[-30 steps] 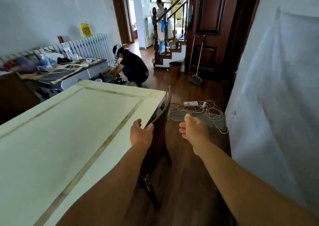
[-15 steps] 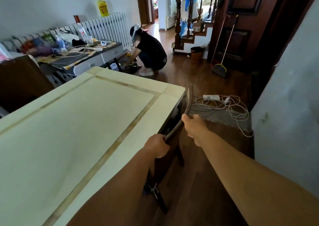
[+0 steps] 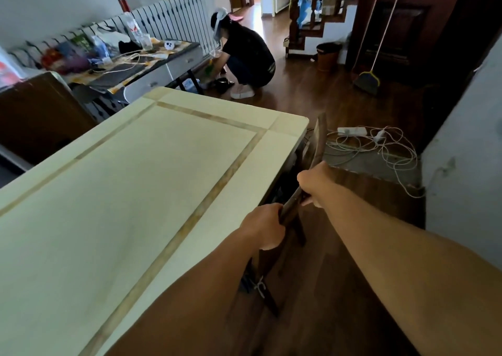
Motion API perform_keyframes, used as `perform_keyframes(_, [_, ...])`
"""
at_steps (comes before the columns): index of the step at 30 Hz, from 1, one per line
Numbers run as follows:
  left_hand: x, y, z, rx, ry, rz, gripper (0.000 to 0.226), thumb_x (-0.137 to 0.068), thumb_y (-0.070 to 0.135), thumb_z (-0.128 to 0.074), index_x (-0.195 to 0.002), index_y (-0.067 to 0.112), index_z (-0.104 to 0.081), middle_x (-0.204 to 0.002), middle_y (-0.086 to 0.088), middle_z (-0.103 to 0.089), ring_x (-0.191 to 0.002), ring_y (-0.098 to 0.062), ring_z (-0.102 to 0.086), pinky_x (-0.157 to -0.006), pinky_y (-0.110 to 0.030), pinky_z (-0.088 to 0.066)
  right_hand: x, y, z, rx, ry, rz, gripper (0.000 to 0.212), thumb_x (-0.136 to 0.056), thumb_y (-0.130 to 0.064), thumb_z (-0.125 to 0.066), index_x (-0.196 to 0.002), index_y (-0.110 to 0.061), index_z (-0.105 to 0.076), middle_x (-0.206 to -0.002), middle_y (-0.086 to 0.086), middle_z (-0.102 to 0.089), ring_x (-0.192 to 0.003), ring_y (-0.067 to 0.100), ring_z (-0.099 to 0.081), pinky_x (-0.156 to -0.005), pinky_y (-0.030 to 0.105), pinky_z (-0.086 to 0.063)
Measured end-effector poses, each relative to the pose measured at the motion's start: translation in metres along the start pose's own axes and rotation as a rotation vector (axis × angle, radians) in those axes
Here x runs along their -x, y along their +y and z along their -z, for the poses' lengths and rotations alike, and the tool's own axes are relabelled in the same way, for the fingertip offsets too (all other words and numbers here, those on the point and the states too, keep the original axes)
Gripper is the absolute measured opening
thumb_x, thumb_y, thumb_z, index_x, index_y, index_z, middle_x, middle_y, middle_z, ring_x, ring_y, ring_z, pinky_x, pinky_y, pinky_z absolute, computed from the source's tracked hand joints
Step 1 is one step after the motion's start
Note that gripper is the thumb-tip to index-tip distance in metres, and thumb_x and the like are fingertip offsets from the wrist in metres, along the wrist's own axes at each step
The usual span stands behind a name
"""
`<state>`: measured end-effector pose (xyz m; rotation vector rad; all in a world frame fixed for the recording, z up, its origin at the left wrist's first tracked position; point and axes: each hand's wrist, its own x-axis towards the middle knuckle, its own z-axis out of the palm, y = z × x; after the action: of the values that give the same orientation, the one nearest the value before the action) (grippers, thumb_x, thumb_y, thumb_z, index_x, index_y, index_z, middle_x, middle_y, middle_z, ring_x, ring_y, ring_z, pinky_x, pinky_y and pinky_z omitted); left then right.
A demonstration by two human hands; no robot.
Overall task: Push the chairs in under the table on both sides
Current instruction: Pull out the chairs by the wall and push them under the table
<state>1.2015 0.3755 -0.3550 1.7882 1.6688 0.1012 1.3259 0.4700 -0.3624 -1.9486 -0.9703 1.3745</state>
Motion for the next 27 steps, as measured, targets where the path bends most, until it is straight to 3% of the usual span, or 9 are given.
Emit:
perform_keyframes(2, [0.003, 0.002, -0.003, -0.006, 0.013, -0.017, 0.026, -0.085, 0.015, -0.051, -0.108, 0.025, -0.057, -0.086, 0.004, -0.056, -0.084, -0.018, -0.056, -0.062, -0.026, -0.038, 0.002, 0.001, 0.003, 0.019, 0.000, 0.003, 0.066, -0.090, -0.001, -0.045, -0.147, -0.011, -0.013, -0.128, 0.026, -0.048, -0.077, 0.040, -0.061, -0.068, 0.054, -0.058])
perform_keyframes(4, [0.007, 0.007, -0.008, 0.001, 0.028, -0.031, 0.026, -0.085, 0.015, -0.052, -0.109, 0.024, -0.057, -0.085, 0.004, -0.056, -0.084, -0.020, -0.058, -0.064, -0.028, -0.041, 0.006, 0.004, 0.010, 0.025, 0.025, 0.007, 0.057, -0.090, 0.000, -0.046, -0.142, -0.004, -0.024, -0.098, 0.024, -0.054, -0.062, 0.034, -0.056, -0.069, 0.054, -0.058])
perform_keyframes(7, [0.012, 0.021, -0.020, 0.043, 0.044, -0.067, 0.016, -0.086, 0.015, -0.052, -0.098, 0.024, -0.056, -0.079, 0.005, -0.055, -0.077, -0.020, -0.059, -0.062, -0.029, -0.045, 0.011, 0.011, 0.026, 0.034, 0.061, 0.025, 0.053, -0.089, 0.003, -0.046, -0.138, -0.009, -0.030, -0.121, 0.025, -0.050, -0.085, 0.039, -0.059, -0.049, 0.046, -0.055])
perform_keyframes(9, [0.015, 0.035, -0.034, 0.056, 0.045, -0.102, 0.016, -0.086, 0.015, -0.052, -0.100, 0.020, -0.056, -0.083, 0.002, -0.057, -0.079, -0.022, -0.060, -0.064, -0.031, -0.046, 0.014, 0.019, 0.041, 0.057, 0.101, 0.034, 0.050, -0.088, 0.003, -0.048, -0.134, -0.013, -0.034, -0.127, 0.023, -0.049, -0.093, 0.040, -0.061, -0.048, 0.045, -0.055])
perform_keyframes(13, [0.022, 0.068, -0.064, 0.065, 0.042, -0.154, 0.017, -0.088, 0.018, -0.050, -0.104, 0.017, -0.055, -0.086, 0.001, -0.056, -0.082, -0.024, -0.061, -0.072, -0.036, -0.050, 0.018, 0.042, 0.080, 0.054, 0.156, 0.031, 0.052, -0.088, -0.001, -0.051, -0.135, -0.018, -0.036, -0.128, 0.021, -0.051, -0.093, 0.040, -0.063, -0.047, 0.043, -0.058])
perform_keyframes(18, [0.028, 0.107, -0.098, 0.053, 0.010, -0.164, 0.003, -0.086, 0.016, -0.047, -0.083, 0.017, -0.047, -0.077, -0.003, -0.055, -0.071, -0.026, -0.056, -0.056, -0.036, -0.042, 0.031, 0.066, 0.128, 0.073, 0.208, 0.053, 0.050, -0.087, -0.002, -0.052, -0.134, -0.014, -0.039, -0.122, 0.017, -0.055, -0.067, 0.026, -0.054, -0.037, 0.030, -0.048])
perform_keyframes(22, [0.039, 0.145, -0.127, 0.045, -0.030, -0.212, 0.010, -0.087, 0.015, -0.049, -0.080, 0.019, -0.042, -0.077, -0.002, -0.050, -0.068, -0.024, -0.050, -0.051, -0.034, -0.033, 0.047, 0.087, 0.172, 0.056, 0.263, 0.042, 0.042, -0.088, -0.003, -0.053, -0.128, -0.013, -0.047, -0.121, 0.018, -0.058, -0.090, 0.034, -0.059, -0.051, 0.040, -0.054])
perform_keyframes(25, [0.048, 0.169, -0.150, 0.059, -0.053, -0.224, 0.013, -0.087, 0.016, -0.051, -0.079, 0.019, -0.041, -0.074, 0.000, -0.047, -0.065, -0.019, -0.047, -0.050, -0.032, -0.031, 0.058, 0.104, 0.201, 0.036, 0.318, 0.021, 0.047, -0.087, -0.004, -0.054, -0.132, -0.013, -0.046, -0.122, 0.017, -0.058, -0.089, 0.032, -0.056, -0.053, 0.038, -0.051])
perform_keyframes(27, [0.056, 0.187, -0.164, 0.082, -0.080, -0.229, 0.007, -0.087, 0.015, -0.051, -0.086, 0.018, -0.044, -0.074, 0.000, -0.048, -0.064, -0.017, -0.047, -0.050, -0.031, -0.033, 0.065, 0.116, 0.221, 0.007, 0.352, 0.021, 0.049, -0.087, -0.003, -0.055, -0.133, -0.012, -0.046, -0.125, 0.017, -0.057, -0.100, 0.036, -0.058, -0.071, 0.043, -0.054])
